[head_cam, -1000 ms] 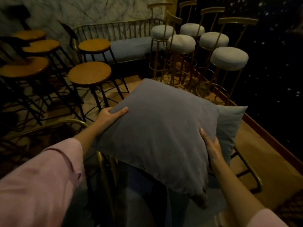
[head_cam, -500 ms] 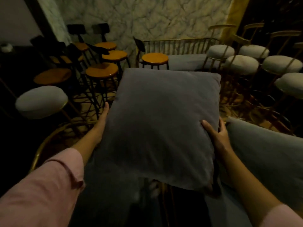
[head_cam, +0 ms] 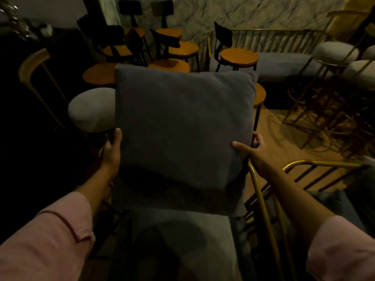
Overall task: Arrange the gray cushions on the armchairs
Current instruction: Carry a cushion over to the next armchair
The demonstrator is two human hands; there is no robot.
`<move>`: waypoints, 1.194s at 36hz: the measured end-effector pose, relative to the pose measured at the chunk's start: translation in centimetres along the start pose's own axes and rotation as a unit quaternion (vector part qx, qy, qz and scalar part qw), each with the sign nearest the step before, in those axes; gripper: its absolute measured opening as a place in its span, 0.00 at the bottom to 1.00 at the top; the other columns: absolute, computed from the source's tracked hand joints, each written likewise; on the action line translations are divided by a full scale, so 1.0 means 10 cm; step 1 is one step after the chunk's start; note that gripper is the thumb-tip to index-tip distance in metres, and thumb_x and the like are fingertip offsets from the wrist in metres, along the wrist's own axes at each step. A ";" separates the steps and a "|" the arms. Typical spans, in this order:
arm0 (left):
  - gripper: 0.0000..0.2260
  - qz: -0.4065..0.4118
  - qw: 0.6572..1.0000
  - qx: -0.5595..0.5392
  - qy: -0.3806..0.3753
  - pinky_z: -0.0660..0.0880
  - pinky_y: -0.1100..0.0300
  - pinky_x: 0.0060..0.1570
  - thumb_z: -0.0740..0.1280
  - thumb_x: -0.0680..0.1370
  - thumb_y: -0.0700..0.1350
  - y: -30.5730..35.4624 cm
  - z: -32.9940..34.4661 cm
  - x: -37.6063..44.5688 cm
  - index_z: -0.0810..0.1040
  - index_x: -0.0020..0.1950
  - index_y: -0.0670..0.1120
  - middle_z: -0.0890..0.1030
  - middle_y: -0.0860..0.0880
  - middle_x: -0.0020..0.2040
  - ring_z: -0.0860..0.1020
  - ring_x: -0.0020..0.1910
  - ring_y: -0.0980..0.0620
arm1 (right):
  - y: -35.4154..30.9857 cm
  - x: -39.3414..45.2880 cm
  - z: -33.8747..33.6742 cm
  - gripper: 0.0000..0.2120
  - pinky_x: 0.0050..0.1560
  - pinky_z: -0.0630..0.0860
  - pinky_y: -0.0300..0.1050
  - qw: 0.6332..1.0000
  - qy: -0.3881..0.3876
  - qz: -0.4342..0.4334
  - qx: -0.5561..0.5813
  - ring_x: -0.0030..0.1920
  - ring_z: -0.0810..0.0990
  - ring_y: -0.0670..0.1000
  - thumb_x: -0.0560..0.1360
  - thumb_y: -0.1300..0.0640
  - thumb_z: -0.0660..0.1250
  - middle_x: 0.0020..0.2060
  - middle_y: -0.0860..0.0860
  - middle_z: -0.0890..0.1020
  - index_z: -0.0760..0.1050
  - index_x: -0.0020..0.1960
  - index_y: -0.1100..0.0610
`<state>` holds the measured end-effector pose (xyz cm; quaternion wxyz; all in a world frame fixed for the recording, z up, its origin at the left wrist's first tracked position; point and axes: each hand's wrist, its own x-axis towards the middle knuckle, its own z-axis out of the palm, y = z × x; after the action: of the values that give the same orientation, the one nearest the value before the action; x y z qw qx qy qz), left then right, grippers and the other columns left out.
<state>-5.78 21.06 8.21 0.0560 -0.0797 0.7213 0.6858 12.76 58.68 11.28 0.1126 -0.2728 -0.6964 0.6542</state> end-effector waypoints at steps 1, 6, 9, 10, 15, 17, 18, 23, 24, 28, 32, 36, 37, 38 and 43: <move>0.40 -0.001 1.000 -0.003 -0.002 0.71 0.46 0.69 0.65 0.68 0.75 -0.11 -0.04 0.18 0.73 0.72 0.52 0.77 0.51 0.69 0.76 0.68 0.49 | -0.02 0.02 0.03 0.53 0.50 0.79 0.45 1.000 0.010 0.000 -0.001 0.60 0.79 0.52 0.52 0.37 0.82 0.64 0.51 0.77 0.66 0.71 0.53; 0.29 -0.013 0.999 0.041 -0.016 0.70 0.52 0.69 0.70 0.74 0.61 0.17 0.16 0.20 0.72 0.70 0.49 0.76 0.47 0.70 0.75 0.68 0.46 | 0.03 0.31 0.41 0.47 0.60 0.76 0.49 1.000 0.012 0.009 -0.005 0.67 0.74 0.53 0.64 0.36 0.76 0.70 0.49 0.72 0.61 0.76 0.49; 0.29 -0.016 0.996 0.086 0.001 0.66 0.62 0.63 0.71 0.77 0.51 -0.01 0.28 0.28 0.67 0.75 0.44 0.72 0.44 0.73 0.71 0.72 0.44 | 0.13 0.46 0.62 0.46 0.64 0.74 0.54 0.999 0.009 0.030 -0.029 0.68 0.72 0.52 0.64 0.29 0.73 0.71 0.46 0.72 0.61 0.75 0.44; 0.31 -0.016 0.995 0.102 0.004 0.63 0.64 0.63 0.71 0.76 0.51 -0.09 0.29 0.33 0.65 0.76 0.44 0.70 0.44 0.74 0.69 0.73 0.44 | 0.20 0.53 0.65 0.47 0.65 0.73 0.59 0.998 0.016 0.050 -0.036 0.69 0.72 0.54 0.61 0.26 0.72 0.71 0.47 0.72 0.61 0.75 0.41; 0.37 -0.097 0.984 0.146 -0.019 0.62 0.57 0.72 0.74 0.74 0.52 -0.47 0.33 0.53 0.62 0.78 0.43 0.68 0.45 0.76 0.67 0.75 0.44 | 0.53 0.73 0.78 0.57 0.69 0.70 0.62 0.994 0.029 0.101 -0.022 0.70 0.72 0.56 0.57 0.24 0.71 0.72 0.53 0.72 0.60 0.77 0.50; 0.41 -0.122 0.981 0.149 -0.039 0.63 0.59 0.69 0.75 0.71 0.56 -0.65 0.33 0.61 0.61 0.78 0.45 0.68 0.46 0.76 0.67 0.75 0.45 | 0.65 0.79 0.82 0.55 0.67 0.73 0.62 0.991 0.026 0.128 -0.014 0.68 0.75 0.55 0.56 0.24 0.73 0.69 0.51 0.74 0.63 0.75 0.48; 0.44 -0.139 0.977 0.155 -0.050 0.63 0.59 0.69 0.75 0.69 0.60 -0.73 0.32 0.63 0.61 0.78 0.46 0.68 0.47 0.76 0.67 0.75 0.45 | 0.74 0.83 0.83 0.53 0.66 0.73 0.62 0.990 0.024 0.137 -0.014 0.67 0.75 0.55 0.56 0.24 0.73 0.69 0.50 0.74 0.63 0.75 0.46; 0.41 -0.172 0.974 0.132 -0.072 0.62 0.58 0.72 0.75 0.71 0.55 -1.11 0.30 0.59 0.61 0.78 0.43 0.66 0.45 0.77 0.66 0.75 0.45 | 1.01 0.84 0.95 0.40 0.67 0.72 0.62 0.984 0.024 0.173 -0.022 0.69 0.71 0.57 0.66 0.31 0.72 0.66 0.50 0.72 0.62 0.72 0.44; 0.45 -0.174 0.974 0.123 -0.079 0.63 0.55 0.73 0.77 0.68 0.58 -1.13 0.31 0.59 0.61 0.78 0.44 0.66 0.45 0.77 0.67 0.75 0.45 | 1.06 0.86 0.97 0.39 0.67 0.72 0.61 0.984 0.032 0.174 -0.021 0.70 0.70 0.58 0.68 0.33 0.71 0.69 0.52 0.71 0.61 0.73 0.45; 0.46 -0.181 0.974 0.112 -0.082 0.67 0.48 0.73 0.76 0.66 0.62 -1.14 0.40 0.68 0.64 0.77 0.43 0.68 0.45 0.76 0.69 0.74 0.44 | 1.11 0.90 1.00 0.42 0.65 0.71 0.60 0.980 0.047 0.190 -0.021 0.72 0.67 0.60 0.71 0.35 0.69 0.75 0.53 0.65 0.55 0.78 0.47; 0.36 -0.131 0.980 0.145 -0.032 0.66 0.51 0.73 0.72 0.74 0.58 -1.15 0.53 0.58 0.67 0.75 0.40 0.70 0.42 0.74 0.69 0.74 0.43 | 1.13 0.79 0.92 0.45 0.61 0.73 0.58 0.975 0.052 0.210 -0.050 0.73 0.67 0.61 0.72 0.38 0.71 0.76 0.53 0.65 0.53 0.79 0.51; 0.43 -0.142 0.977 0.158 0.006 0.60 0.55 0.75 0.69 0.76 0.58 -1.25 0.66 0.14 0.50 0.80 0.41 0.60 0.42 0.79 0.62 0.77 0.43 | 1.16 0.50 0.73 0.46 0.66 0.72 0.56 0.972 0.058 0.201 -0.107 0.74 0.66 0.60 0.71 0.40 0.73 0.77 0.55 0.63 0.53 0.79 0.54; 0.45 -0.153 0.975 0.159 -0.007 0.59 0.54 0.76 0.70 0.76 0.57 -1.29 0.70 0.00 0.47 0.81 0.42 0.58 0.42 0.80 0.60 0.78 0.43 | 1.17 0.42 0.67 0.43 0.66 0.71 0.56 0.970 0.059 0.201 -0.125 0.74 0.66 0.60 0.73 0.42 0.71 0.77 0.55 0.63 0.53 0.79 0.54; 0.45 -0.169 0.972 0.160 -0.026 0.59 0.52 0.76 0.71 0.76 0.55 -1.33 0.73 -0.14 0.45 0.81 0.42 0.57 0.42 0.80 0.60 0.78 0.43 | 1.19 0.34 0.58 0.41 0.67 0.70 0.55 0.966 0.061 0.199 -0.153 0.74 0.66 0.59 0.75 0.44 0.70 0.77 0.55 0.63 0.53 0.79 0.54; 0.44 -0.281 0.943 0.131 -0.121 0.66 0.44 0.72 0.71 0.76 0.54 -1.57 1.02 -0.77 0.46 0.81 0.48 0.58 0.44 0.80 0.64 0.76 0.42 | 1.13 -0.16 0.05 0.33 0.64 0.70 0.50 0.945 0.067 0.132 -0.292 0.70 0.71 0.58 0.76 0.47 0.70 0.73 0.57 0.70 0.63 0.76 0.58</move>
<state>4.51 30.79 -6.23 0.3428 -0.1877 0.7411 0.5459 16.44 57.39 0.55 -0.0131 -0.4262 -0.8053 0.4119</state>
